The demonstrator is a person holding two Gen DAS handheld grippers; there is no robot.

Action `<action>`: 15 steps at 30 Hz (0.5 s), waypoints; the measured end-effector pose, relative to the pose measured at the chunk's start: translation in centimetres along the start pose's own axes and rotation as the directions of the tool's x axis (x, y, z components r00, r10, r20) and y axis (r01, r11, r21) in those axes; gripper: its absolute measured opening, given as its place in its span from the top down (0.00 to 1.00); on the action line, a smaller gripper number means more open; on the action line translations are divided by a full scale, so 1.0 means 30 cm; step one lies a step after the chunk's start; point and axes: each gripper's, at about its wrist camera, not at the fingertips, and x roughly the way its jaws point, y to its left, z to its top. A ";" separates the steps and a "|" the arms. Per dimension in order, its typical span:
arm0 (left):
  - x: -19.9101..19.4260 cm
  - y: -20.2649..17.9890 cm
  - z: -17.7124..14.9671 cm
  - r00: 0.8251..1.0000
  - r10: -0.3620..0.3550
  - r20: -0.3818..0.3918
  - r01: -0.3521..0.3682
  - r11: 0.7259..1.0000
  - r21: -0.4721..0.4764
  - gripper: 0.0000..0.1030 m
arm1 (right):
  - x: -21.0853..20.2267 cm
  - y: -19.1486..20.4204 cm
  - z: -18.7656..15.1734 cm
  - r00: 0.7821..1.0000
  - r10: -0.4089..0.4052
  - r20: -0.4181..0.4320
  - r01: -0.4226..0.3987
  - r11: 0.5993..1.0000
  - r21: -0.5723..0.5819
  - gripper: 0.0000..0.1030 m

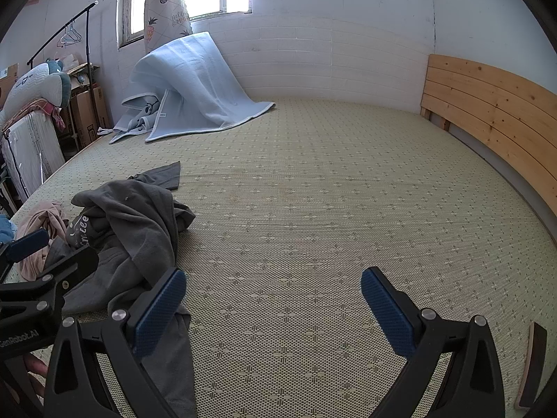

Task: Fold clothes
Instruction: 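Move both tools toward the crumpled grey smiley sweatshirt on the bed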

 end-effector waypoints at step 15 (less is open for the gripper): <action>0.008 0.011 -0.004 1.000 0.008 -0.003 -0.008 1.000 -0.001 0.00 | 0.007 -0.001 -0.005 1.000 0.003 -0.001 -0.003 1.000 0.001 0.00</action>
